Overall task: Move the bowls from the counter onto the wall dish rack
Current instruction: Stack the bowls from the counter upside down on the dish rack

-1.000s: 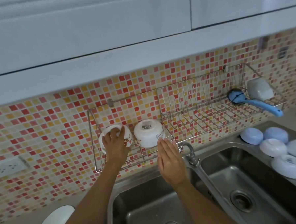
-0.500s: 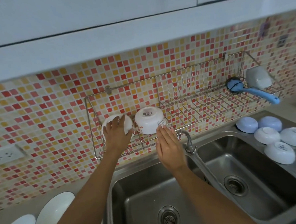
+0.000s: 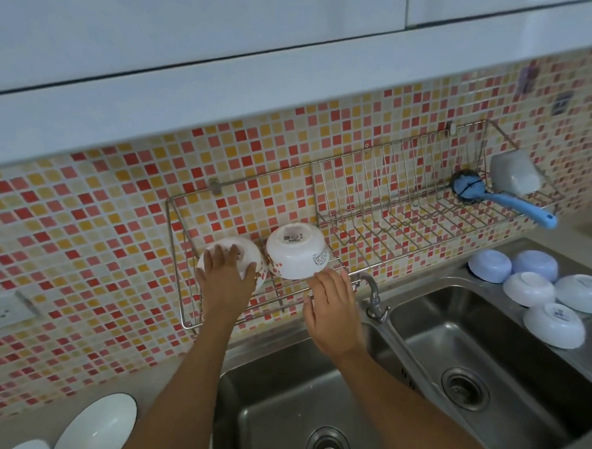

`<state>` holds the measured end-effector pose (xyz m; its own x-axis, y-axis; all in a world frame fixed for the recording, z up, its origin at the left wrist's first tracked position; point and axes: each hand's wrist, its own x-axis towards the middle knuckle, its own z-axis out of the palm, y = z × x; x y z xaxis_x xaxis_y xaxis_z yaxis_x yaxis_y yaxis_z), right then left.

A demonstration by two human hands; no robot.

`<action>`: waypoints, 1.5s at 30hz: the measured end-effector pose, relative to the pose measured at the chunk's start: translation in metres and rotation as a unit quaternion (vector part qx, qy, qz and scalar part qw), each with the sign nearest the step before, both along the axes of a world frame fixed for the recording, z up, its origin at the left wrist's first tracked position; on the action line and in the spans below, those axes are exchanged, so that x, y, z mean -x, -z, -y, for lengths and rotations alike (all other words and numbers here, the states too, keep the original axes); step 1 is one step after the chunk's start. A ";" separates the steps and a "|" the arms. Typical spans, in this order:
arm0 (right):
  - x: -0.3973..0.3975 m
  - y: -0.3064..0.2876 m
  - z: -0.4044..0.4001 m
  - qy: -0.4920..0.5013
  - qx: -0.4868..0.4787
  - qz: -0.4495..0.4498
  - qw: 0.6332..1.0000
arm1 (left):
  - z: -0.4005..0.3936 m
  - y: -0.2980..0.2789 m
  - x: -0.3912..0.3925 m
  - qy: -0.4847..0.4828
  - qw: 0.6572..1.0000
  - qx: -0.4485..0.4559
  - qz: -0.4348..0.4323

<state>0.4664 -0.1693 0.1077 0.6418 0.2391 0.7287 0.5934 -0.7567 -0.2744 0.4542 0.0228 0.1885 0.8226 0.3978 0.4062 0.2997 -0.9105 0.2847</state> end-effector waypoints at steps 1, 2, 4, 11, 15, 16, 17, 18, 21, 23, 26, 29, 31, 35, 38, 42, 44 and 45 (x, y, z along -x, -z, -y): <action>-0.001 0.001 0.000 0.001 0.002 0.001 1.000 | 0.000 0.000 0.000 0.001 1.000 -0.001 0.006; -0.001 0.001 0.000 0.002 0.005 0.002 1.000 | 0.000 0.000 0.000 0.000 1.000 0.001 0.013; -0.002 0.002 0.000 0.007 0.012 0.006 1.000 | 0.001 0.000 0.001 -0.004 1.000 0.011 0.027; -0.002 0.002 -0.002 0.019 0.015 0.021 0.999 | 0.003 -0.003 0.006 -0.020 0.997 0.029 0.067; -0.003 0.002 -0.001 0.019 0.023 0.022 0.999 | 0.005 -0.005 0.009 -0.029 0.996 0.060 0.061; -0.003 0.002 -0.001 0.020 0.025 0.021 0.999 | 0.006 -0.005 0.010 -0.034 0.995 0.068 0.062; -0.003 0.002 -0.001 0.020 0.025 0.020 0.999 | 0.008 -0.005 0.012 -0.037 0.995 0.070 0.064; -0.003 0.002 -0.001 0.019 0.023 0.020 0.999 | 0.009 -0.005 0.014 -0.038 0.995 0.069 0.068; -0.002 0.002 -0.001 0.012 0.023 0.018 0.999 | 0.014 -0.005 0.022 -0.040 0.993 0.065 0.088; -0.002 0.001 0.001 0.012 0.025 0.013 1.000 | 0.019 0.000 0.030 -0.045 0.994 0.041 0.096; -0.002 -0.001 0.004 -0.001 0.025 0.005 1.000 | 0.026 0.020 0.047 -0.035 0.995 -0.049 0.085; 0.003 -0.002 -0.001 -0.015 -0.012 -0.019 1.000 | 0.029 0.033 0.059 -0.024 0.993 -0.090 0.070; 0.012 -0.005 -0.010 -0.020 -0.072 -0.056 0.996 | 0.030 0.031 0.064 -0.032 0.995 -0.074 0.053; 0.039 -0.004 -0.025 -0.048 -0.124 -0.120 0.984 | 0.042 0.039 0.084 -0.028 0.998 -0.045 0.026; 0.068 0.015 -0.041 -0.125 -0.092 -0.126 0.980 | 0.039 0.057 0.111 -0.007 0.997 -0.075 0.008; 0.127 0.068 -0.086 -0.299 0.023 -0.215 0.930 | 0.006 0.084 0.178 -0.046 0.998 0.026 -0.015; 0.138 0.084 -0.089 -0.307 0.043 -0.253 0.917 | 0.008 0.088 0.196 -0.063 0.995 0.069 -0.039; 0.141 0.088 -0.092 -0.312 0.054 -0.270 0.909 | 0.000 0.090 0.205 -0.088 0.991 0.083 -0.052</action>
<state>0.3256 -0.0769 0.0195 0.6145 0.7302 0.2987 0.7169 -0.3589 -0.5978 0.2489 0.0229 0.0988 0.7682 0.5936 0.2397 0.4856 -0.7843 0.3861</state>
